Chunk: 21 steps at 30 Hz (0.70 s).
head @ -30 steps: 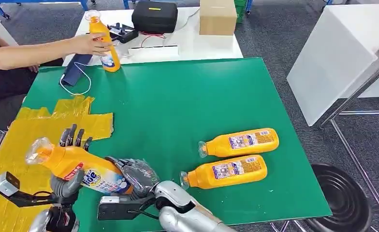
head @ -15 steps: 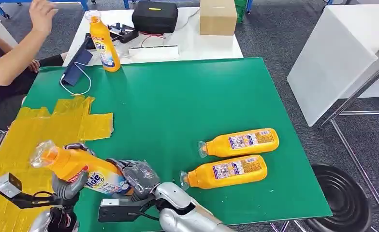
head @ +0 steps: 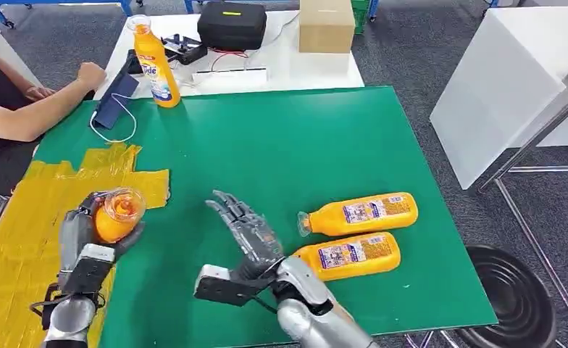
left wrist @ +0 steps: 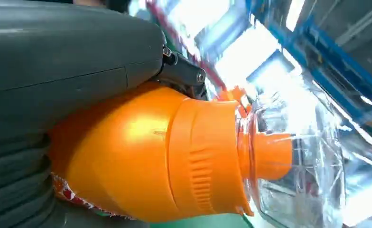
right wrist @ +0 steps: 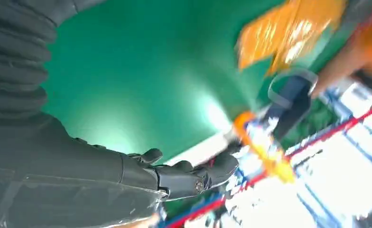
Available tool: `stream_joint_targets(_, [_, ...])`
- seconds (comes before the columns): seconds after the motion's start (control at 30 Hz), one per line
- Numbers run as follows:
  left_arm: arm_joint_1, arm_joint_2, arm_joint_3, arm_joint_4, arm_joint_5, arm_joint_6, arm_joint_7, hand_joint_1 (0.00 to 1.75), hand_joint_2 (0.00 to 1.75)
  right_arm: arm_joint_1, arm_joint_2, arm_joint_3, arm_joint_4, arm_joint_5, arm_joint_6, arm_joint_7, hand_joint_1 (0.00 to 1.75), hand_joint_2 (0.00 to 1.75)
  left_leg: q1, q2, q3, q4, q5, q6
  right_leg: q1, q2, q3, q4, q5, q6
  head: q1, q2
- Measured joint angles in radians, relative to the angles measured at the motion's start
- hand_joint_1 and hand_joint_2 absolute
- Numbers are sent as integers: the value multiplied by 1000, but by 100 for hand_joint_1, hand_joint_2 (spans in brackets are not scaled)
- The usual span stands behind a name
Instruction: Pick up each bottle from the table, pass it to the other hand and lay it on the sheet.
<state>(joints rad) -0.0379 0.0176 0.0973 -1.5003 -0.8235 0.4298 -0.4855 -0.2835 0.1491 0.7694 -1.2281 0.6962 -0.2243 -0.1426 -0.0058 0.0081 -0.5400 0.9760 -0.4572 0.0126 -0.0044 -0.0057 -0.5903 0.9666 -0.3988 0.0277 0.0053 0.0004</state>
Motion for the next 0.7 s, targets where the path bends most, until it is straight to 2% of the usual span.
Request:
stream_joint_targets(0.07, [6, 7, 16, 3, -170, 128, 40, 175, 175, 19, -58, -20, -79, 12, 8, 16, 0, 0, 0, 0, 0, 0, 0, 0, 0, 0, 0, 0, 0, 0, 0, 0])
stream_joint_targets(0.1, [14, 10, 22, 6, -214, 165, 51, 175, 175, 29, -87, -31, -113, 11, 17, 20, 0, 175, 0, 0, 0, 0, 0, 0, 0, 0, 0, 0, 0, 0, 0, 0])
stream_joint_targets(0.27, [66, 37, 48, 49, -354, 233, 103, 175, 175, 117, -277, -109, -290, -52, 87, 3, 0, 175, -1, -1, -1, 0, -1, 0, 0, -1, -1, -1, 0, 0, 0, 0])
stream_joint_targets(0.4, [79, 51, 47, 103, -388, 231, 115, 175, 175, 180, -423, -155, -399, -69, 156, 5, 0, 175, -1, -1, -1, 0, -2, 2, -2, -1, 0, -1, 0, 0, 0, 0])
stream_joint_targets(0.47, [84, 57, 47, 122, -389, 224, 117, 175, 175, 196, -469, -173, -432, -74, 182, 9, 0, 175, -1, 0, -1, 0, -2, 2, -2, 0, -1, -1, 0, 0, -1, 0])
stream_joint_targets(0.53, [78, 63, 44, 145, -377, 181, 117, 175, 175, 217, -535, -181, -475, -124, 240, 24, 0, 175, -2, 0, 0, 0, -2, 2, -3, 0, 0, -2, 0, 0, -1, 0])
stream_joint_targets(0.6, [74, 74, 40, 184, -351, 144, 98, 175, 175, 267, -647, -216, -545, -217, 287, 31, 0, 175, -3, -5, 0, 0, -2, 2, -3, -4, 1, -2, -1, 1, 0, 0])
stream_joint_targets(0.7, [66, 95, 35, 240, -307, 119, 49, 175, 175, 351, -796, -330, -639, -301, 365, 43, 0, 175, -3, -6, 0, 0, -3, 3, -4, -4, 2, -2, -1, 2, 0, 0])
